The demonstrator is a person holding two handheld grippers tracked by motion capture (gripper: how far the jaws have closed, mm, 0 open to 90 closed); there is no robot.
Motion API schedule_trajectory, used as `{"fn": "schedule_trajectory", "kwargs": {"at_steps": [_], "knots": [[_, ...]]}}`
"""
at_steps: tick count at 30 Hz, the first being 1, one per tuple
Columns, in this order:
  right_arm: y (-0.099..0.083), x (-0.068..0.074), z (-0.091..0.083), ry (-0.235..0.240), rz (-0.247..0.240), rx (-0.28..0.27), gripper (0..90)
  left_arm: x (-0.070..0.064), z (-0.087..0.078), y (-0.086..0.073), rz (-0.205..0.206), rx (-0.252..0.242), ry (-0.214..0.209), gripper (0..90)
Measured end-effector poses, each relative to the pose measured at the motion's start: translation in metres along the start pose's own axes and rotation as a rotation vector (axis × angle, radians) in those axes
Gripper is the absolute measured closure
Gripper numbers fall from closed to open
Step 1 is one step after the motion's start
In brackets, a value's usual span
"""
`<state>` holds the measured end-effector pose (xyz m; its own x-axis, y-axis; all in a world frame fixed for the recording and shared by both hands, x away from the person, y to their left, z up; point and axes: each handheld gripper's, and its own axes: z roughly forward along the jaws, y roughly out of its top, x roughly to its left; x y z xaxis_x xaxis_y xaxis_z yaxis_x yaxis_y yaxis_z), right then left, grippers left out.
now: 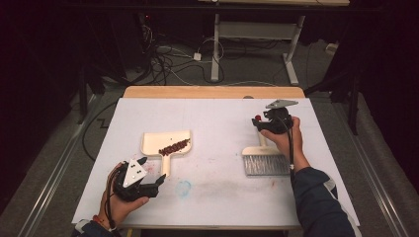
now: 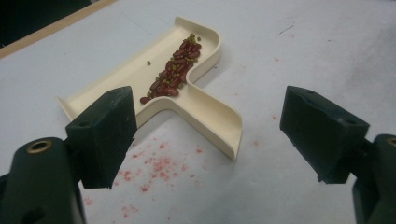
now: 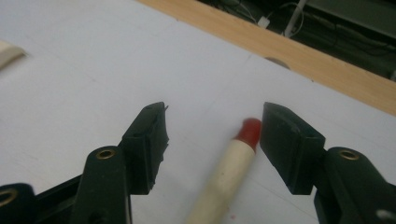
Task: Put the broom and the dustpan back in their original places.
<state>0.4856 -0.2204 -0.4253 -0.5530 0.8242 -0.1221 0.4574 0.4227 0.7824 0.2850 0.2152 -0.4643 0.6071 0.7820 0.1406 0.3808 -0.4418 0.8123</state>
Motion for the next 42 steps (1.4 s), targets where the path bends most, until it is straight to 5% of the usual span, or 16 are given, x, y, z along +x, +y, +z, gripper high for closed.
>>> {"fn": "schedule_trajectory", "kwargs": {"at_steps": [5, 8, 11, 13, 17, 34, 37, 42], "knots": [[-0.001, 0.010, -0.010, 0.049, 0.035, -0.068, 36.0, -0.002, 0.001, 0.000, 0.005, 0.011, -0.014, 18.7], [0.005, 0.017, -0.019, 0.005, -0.008, -0.096, 32.5, -0.005, 0.000, 0.002, 0.019, 0.003, -0.015, 16.8], [0.007, 0.019, -0.026, 0.026, 0.011, -0.131, 28.6, -0.006, 0.000, 0.002, 0.021, 0.002, -0.014, 16.8], [0.008, 0.021, -0.029, -0.010, -0.001, -0.136, 22.6, -0.006, 0.001, 0.002, 0.024, 0.012, -0.013, 16.9], [0.008, 0.020, -0.036, -0.007, 0.029, -0.170, 17.6, -0.006, 0.002, 0.001, 0.021, 0.016, -0.016, 16.9], [0.012, 0.036, -0.061, 0.032, -0.007, -0.219, 16.7, -0.007, 0.007, -0.001, 0.044, 0.051, -0.024, 16.9], [0.011, 0.039, -0.067, 0.063, 0.016, -0.242, 18.2, -0.007, 0.007, -0.001, 0.043, 0.052, -0.023, 16.8], [0.010, 0.045, -0.076, 0.051, -0.011, -0.263, 18.4, -0.008, 0.008, -0.001, 0.044, 0.060, -0.022, 16.9]]}}
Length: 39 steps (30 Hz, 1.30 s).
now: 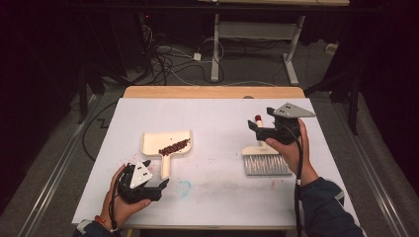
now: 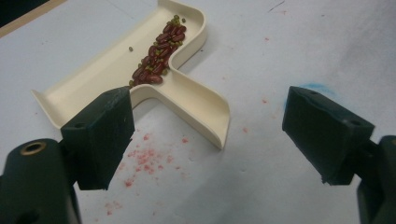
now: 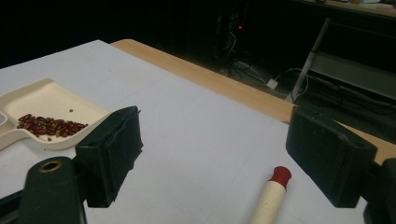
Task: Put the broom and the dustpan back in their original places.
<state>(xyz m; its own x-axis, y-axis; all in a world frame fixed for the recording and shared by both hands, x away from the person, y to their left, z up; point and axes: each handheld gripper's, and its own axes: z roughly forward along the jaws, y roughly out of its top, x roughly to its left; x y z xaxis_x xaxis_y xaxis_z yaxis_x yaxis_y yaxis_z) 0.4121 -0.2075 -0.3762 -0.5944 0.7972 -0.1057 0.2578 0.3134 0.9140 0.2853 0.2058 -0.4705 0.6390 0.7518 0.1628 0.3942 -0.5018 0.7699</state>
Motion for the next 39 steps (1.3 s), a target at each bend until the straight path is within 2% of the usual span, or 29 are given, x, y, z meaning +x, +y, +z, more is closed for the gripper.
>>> {"fn": "schedule_trajectory", "kwargs": {"at_steps": [6, 9, 12, 27, 39], "knots": [[0.000, 0.006, -0.009, 0.003, -0.041, 0.003, 18.1, -0.001, -0.001, 0.000, 0.000, -0.006, 0.000, 16.8], [0.000, 0.008, -0.014, 0.009, -0.045, -0.007, 18.1, -0.001, -0.001, -0.001, 0.002, -0.003, -0.002, 16.8], [-0.001, 0.012, -0.017, -0.006, -0.075, -0.007, 18.1, -0.001, -0.001, -0.001, 0.004, -0.003, -0.005, 16.9], [-0.009, 0.020, -0.032, 0.012, -0.123, -0.022, 18.1, -0.001, -0.002, -0.001, 0.008, -0.005, 0.001, 16.8], [-0.024, 0.021, -0.043, 0.024, -0.154, -0.021, 18.0, -0.001, -0.002, -0.001, 0.009, -0.007, 0.016, 16.9]]}}
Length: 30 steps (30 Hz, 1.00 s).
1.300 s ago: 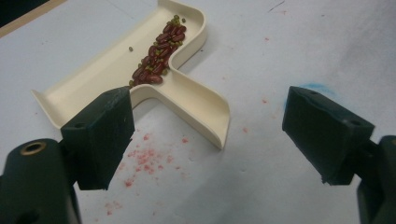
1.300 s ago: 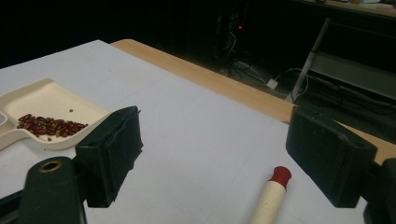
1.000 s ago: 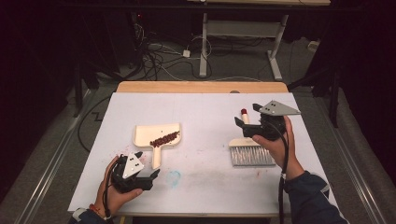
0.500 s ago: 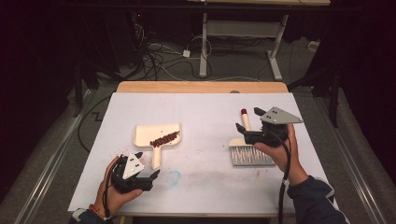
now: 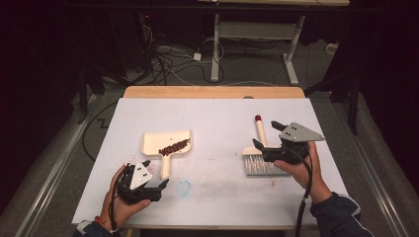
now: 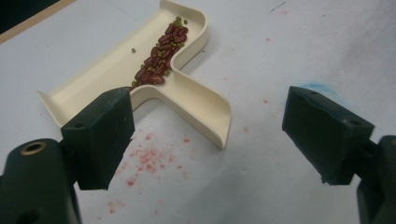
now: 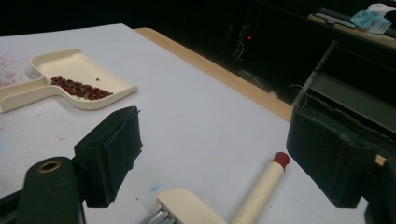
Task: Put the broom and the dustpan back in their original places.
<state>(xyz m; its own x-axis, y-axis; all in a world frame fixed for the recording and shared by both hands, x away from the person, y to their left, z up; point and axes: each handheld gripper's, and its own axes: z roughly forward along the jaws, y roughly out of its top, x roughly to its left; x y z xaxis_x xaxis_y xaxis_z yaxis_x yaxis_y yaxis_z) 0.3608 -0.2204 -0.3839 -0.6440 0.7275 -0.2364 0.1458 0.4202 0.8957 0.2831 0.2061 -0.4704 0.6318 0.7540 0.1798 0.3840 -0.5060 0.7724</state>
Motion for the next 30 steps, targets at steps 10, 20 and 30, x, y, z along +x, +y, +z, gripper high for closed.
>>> {"fn": "schedule_trajectory", "kwargs": {"at_steps": [10, 20, 30], "knots": [[-0.016, 0.001, -0.011, -0.002, -0.022, -0.024, 17.9, 0.000, 0.001, 0.000, -0.001, 0.002, 0.004, 17.1], [-0.035, 0.003, -0.019, -0.004, -0.039, -0.009, 17.9, 0.000, 0.000, 0.000, 0.002, -0.003, 0.011, 17.4], [-0.062, 0.012, -0.025, 0.007, -0.021, 0.016, 17.9, 0.000, 0.001, 0.000, 0.013, 0.006, 0.010, 17.4]]}}
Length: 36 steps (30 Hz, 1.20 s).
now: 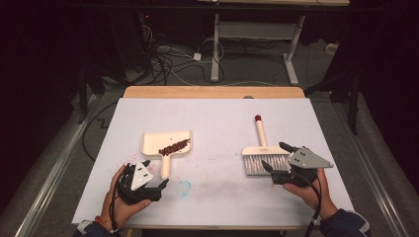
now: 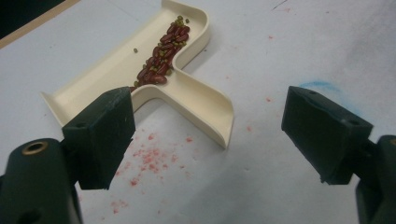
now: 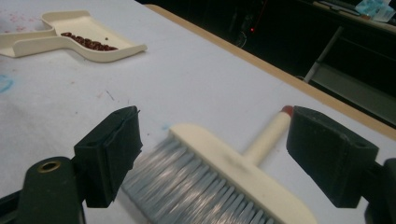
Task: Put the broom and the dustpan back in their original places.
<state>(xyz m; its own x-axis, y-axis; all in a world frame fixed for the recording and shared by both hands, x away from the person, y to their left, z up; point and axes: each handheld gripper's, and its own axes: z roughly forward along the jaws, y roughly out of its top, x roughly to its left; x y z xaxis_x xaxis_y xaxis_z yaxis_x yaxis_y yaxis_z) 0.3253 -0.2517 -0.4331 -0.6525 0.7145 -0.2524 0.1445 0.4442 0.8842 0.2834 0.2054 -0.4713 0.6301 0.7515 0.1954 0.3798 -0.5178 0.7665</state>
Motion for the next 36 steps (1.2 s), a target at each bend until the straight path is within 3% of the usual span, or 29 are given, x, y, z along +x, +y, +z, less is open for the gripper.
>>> {"fn": "schedule_trajectory", "kwargs": {"at_steps": [6, 10, 16, 18, 25, 32, 36], "knots": [[-0.018, 0.005, -0.003, 0.012, 0.000, 0.040, 17.9, 0.001, 0.000, 0.001, 0.021, -0.007, 0.014, 17.4], [-0.028, 0.006, -0.008, -0.001, 0.003, 0.056, 18.0, 0.002, 0.001, 0.001, -0.006, -0.008, 0.009, 17.4], [-0.046, 0.003, -0.016, -0.022, -0.038, 0.057, 18.3, 0.004, 0.004, 0.002, -0.004, -0.008, -0.001, 17.4], [-0.050, 0.001, -0.019, -0.017, -0.009, 0.054, 18.6, 0.003, 0.004, 0.001, 0.021, -0.009, 0.003, 17.4], [-0.051, 0.003, -0.015, 0.001, -0.013, 0.079, 18.5, 0.003, 0.001, 0.001, 0.010, -0.016, 0.008, 17.4], [-0.048, 0.004, -0.016, -0.006, -0.022, 0.068, 18.6, -0.001, 0.001, -0.001, 0.041, 0.001, 0.007, 17.4], [-0.044, 0.008, -0.018, -0.006, -0.030, 0.058, 18.6, -0.001, -0.003, -0.002, 0.034, -0.010, 0.011, 17.4]]}}
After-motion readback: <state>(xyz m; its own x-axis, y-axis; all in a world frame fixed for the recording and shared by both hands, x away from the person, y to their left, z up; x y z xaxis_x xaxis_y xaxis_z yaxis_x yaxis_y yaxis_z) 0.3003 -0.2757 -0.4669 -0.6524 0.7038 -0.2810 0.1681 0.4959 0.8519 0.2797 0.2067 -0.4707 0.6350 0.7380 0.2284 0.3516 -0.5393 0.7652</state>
